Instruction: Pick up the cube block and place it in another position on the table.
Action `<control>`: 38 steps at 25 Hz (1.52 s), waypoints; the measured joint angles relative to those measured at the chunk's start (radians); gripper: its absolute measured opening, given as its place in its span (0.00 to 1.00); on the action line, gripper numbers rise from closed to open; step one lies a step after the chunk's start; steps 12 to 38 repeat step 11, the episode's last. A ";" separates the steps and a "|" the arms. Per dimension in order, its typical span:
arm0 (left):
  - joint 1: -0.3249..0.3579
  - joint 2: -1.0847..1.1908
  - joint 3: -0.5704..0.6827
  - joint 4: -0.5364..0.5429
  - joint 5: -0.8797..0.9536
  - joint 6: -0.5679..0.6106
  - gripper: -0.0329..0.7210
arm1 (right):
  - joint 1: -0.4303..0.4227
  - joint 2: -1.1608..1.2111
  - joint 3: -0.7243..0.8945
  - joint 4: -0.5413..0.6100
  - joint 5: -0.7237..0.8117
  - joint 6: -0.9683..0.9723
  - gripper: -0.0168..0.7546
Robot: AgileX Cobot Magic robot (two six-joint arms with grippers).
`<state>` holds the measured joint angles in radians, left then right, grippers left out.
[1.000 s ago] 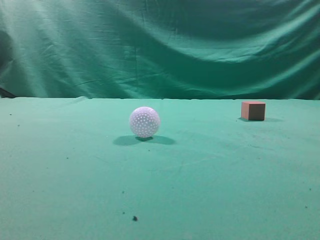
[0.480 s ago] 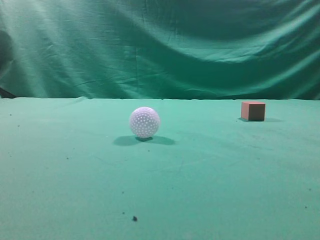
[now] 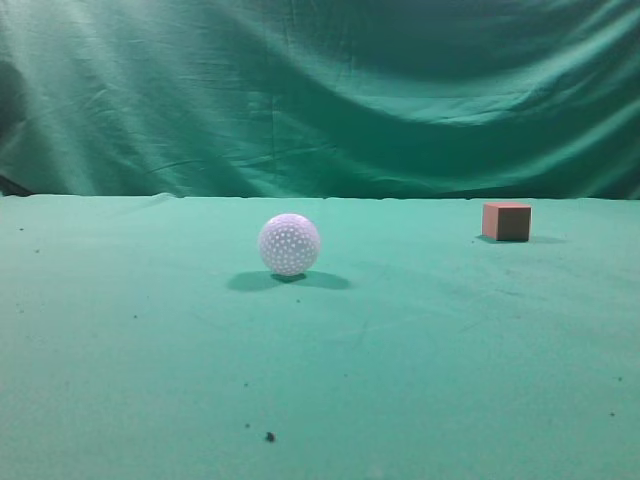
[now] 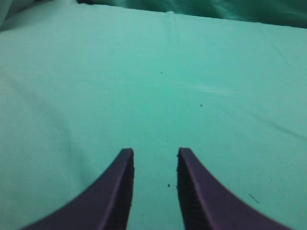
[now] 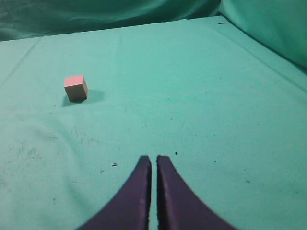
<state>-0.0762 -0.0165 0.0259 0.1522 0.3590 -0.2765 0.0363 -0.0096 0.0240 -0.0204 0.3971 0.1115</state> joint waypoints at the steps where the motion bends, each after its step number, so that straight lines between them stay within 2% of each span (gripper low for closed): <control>1: 0.000 0.000 0.000 0.000 0.000 0.000 0.39 | 0.000 0.000 0.000 0.001 0.000 0.000 0.02; 38: 0.000 0.000 0.000 0.000 0.000 0.000 0.39 | 0.000 0.000 0.000 0.001 0.000 0.000 0.02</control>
